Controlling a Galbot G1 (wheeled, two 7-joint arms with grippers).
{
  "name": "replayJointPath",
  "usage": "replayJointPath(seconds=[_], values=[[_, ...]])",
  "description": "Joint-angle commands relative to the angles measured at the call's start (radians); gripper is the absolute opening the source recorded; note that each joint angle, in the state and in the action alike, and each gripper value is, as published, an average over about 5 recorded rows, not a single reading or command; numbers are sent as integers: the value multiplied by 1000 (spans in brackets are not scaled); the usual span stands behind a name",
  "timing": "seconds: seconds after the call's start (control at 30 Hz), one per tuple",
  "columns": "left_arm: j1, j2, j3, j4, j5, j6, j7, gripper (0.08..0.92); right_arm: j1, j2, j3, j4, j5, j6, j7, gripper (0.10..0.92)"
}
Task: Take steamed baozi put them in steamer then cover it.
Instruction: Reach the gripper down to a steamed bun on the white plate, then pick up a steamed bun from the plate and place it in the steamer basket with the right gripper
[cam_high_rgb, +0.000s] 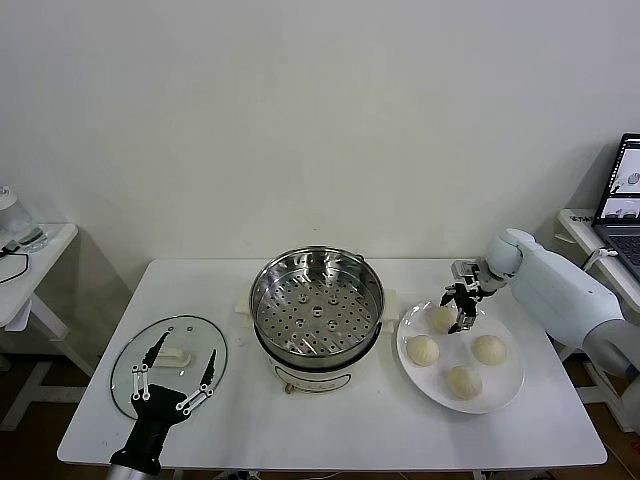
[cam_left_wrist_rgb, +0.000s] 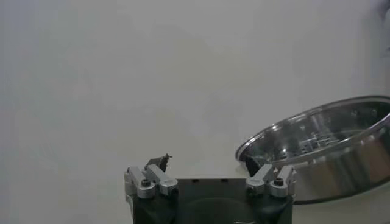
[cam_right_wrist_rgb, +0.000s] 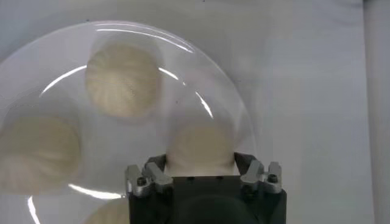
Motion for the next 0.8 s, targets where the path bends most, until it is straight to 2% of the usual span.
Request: replayJointPath(seconds=[0.03, 0.17, 0.3, 0.47, 0.6, 0.8], values=[[-2, -1, -3, -4, -1, -1, -2, 823, 63, -22, -63, 87, 3, 5, -5, 709], [-2, 6, 1, -6, -1, -6, -5, 823, 206, -80, -149, 236, 52, 55, -20, 704], [-6, 14, 8, -5, -1, -14, -7, 823, 370, -73, -216, 332, 112, 204, -42, 704], [-4, 17, 11, -11, -1, -19, -9, 823, 551, 38, -262, 370, 131, 379, -53, 715], [1, 17, 11, -14, -1, -24, -11, 823, 618, 152, -281, 376, 88, 497, -48, 721], [5, 16, 6, -18, -1, -28, -13, 823, 601, 266, -314, 416, 9, 572, -53, 721]])
